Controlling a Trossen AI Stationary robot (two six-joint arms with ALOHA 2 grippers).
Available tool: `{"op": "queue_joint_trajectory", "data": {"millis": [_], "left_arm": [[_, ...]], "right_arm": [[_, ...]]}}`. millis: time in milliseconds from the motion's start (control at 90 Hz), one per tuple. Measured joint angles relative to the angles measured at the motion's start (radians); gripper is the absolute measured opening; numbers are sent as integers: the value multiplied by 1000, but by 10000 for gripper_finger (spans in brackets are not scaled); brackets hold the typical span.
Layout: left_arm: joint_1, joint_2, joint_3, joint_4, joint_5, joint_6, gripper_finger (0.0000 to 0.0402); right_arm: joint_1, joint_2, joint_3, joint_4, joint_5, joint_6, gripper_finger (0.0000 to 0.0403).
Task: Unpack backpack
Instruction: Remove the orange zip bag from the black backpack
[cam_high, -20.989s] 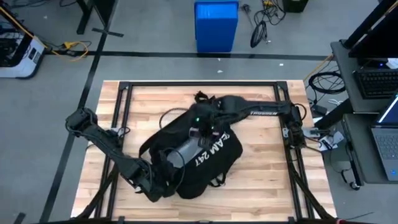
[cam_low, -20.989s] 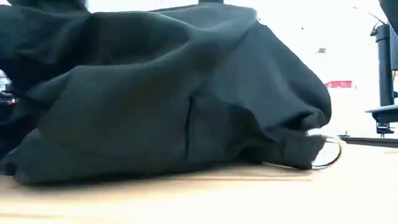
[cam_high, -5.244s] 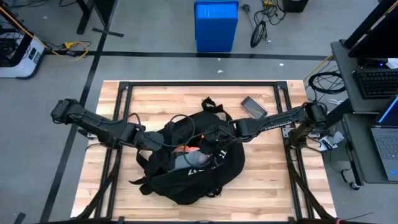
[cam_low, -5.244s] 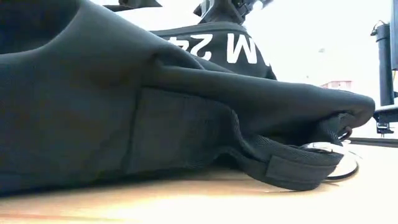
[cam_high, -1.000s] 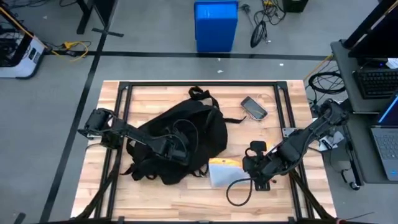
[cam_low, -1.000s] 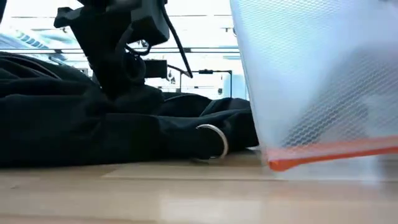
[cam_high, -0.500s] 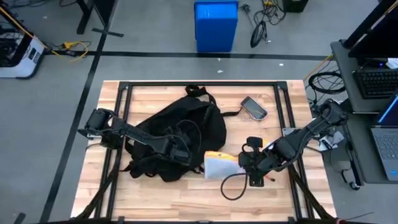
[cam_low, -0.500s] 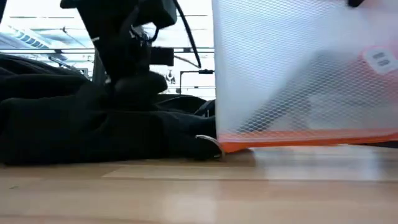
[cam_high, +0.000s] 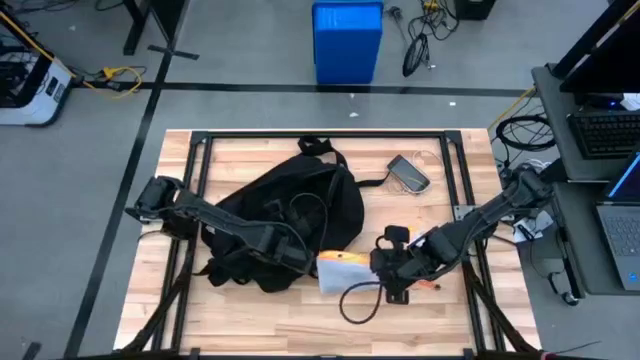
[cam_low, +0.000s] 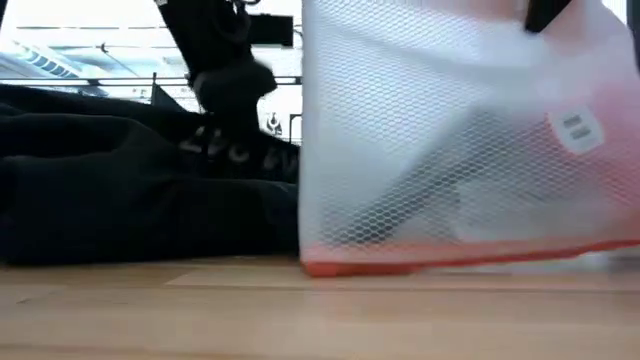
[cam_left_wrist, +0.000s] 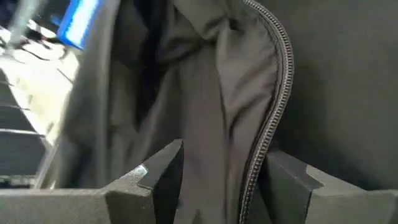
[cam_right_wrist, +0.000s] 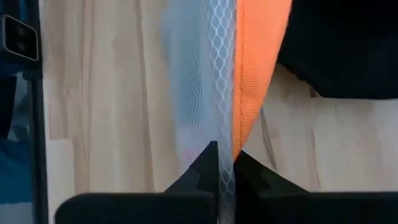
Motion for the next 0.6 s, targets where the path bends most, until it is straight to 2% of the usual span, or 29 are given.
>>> {"op": "queue_joint_trajectory", "data": {"millis": [111,311,489,600], "left_arm": [[-32,0,45,-11,-24,9,176],[-99,-1,116,-13,-47,34,176],[-158,-1,154,-30,-104,52,176],[-183,-1,159,-25,-116,18,176]], "right_arm": [[-4,52,0,15,5,-37,0],[-50,123,0,13,-3,-213,0],[-82,112,0,53,28,-303,0],[-110,83,0,102,83,-436,0]]}}
